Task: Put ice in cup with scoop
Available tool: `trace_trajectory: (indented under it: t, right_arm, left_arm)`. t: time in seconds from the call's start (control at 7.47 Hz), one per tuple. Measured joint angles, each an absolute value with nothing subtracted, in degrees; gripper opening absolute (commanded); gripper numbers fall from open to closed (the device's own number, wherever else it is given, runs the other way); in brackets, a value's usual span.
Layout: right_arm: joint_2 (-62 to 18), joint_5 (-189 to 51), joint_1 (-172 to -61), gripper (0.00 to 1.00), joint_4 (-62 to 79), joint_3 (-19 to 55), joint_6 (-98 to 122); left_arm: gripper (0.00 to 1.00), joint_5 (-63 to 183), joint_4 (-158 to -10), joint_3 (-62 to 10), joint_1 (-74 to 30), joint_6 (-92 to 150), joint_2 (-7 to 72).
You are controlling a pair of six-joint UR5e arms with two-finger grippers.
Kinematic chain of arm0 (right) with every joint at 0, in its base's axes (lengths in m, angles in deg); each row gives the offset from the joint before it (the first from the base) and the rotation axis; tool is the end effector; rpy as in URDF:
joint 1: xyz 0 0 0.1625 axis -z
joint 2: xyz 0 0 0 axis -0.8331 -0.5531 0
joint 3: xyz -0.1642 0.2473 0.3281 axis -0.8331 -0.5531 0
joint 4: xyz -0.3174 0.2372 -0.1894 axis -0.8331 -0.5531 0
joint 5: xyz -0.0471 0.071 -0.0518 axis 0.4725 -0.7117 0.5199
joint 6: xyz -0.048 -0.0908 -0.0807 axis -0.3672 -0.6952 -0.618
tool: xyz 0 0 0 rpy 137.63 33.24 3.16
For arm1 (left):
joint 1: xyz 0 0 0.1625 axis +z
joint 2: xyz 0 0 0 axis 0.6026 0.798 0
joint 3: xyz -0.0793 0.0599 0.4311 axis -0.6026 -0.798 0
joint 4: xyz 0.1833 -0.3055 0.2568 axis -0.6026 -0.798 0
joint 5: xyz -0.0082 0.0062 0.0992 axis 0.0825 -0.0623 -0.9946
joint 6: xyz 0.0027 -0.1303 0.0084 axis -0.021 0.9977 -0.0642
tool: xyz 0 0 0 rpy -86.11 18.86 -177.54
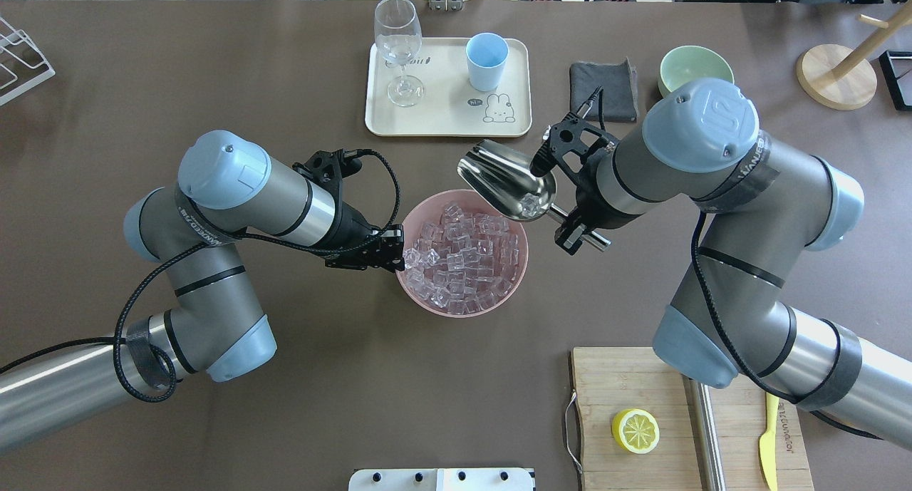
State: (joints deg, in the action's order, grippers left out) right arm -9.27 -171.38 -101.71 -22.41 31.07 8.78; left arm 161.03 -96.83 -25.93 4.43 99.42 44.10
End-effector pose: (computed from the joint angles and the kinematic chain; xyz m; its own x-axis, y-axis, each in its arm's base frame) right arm -0.4206 -0.5076 0.2607 0.5035 -0.6244 0.5972 0.5033 0.7738 0.3847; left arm 0.5719 -0.4408 0.2601 0.2763 -0.0928 -0.9566 0.0019 0.9954 -0.0960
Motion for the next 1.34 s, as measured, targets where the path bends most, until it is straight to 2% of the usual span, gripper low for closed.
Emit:
trace_trajectory:
  t: [0.27,0.67,1.34]
  right_arm:
    - [-2.8,-172.6,-103.8,0.0,-30.0,24.7,4.9]
    - [7.2,-174.3,-106.8,0.0,-33.5,12.3,1.7]
    - [12.0,-174.6,-110.2,0.0,-32.6,2.9,0.6]
  left_arm:
    - [0.18,161.0,-96.8,-25.9,4.4,99.4,44.1]
    - [0.18,161.0,-96.8,-25.9,4.5,99.4,44.0]
    - [0.18,161.0,-96.8,-26.0,4.5,99.4,44.0]
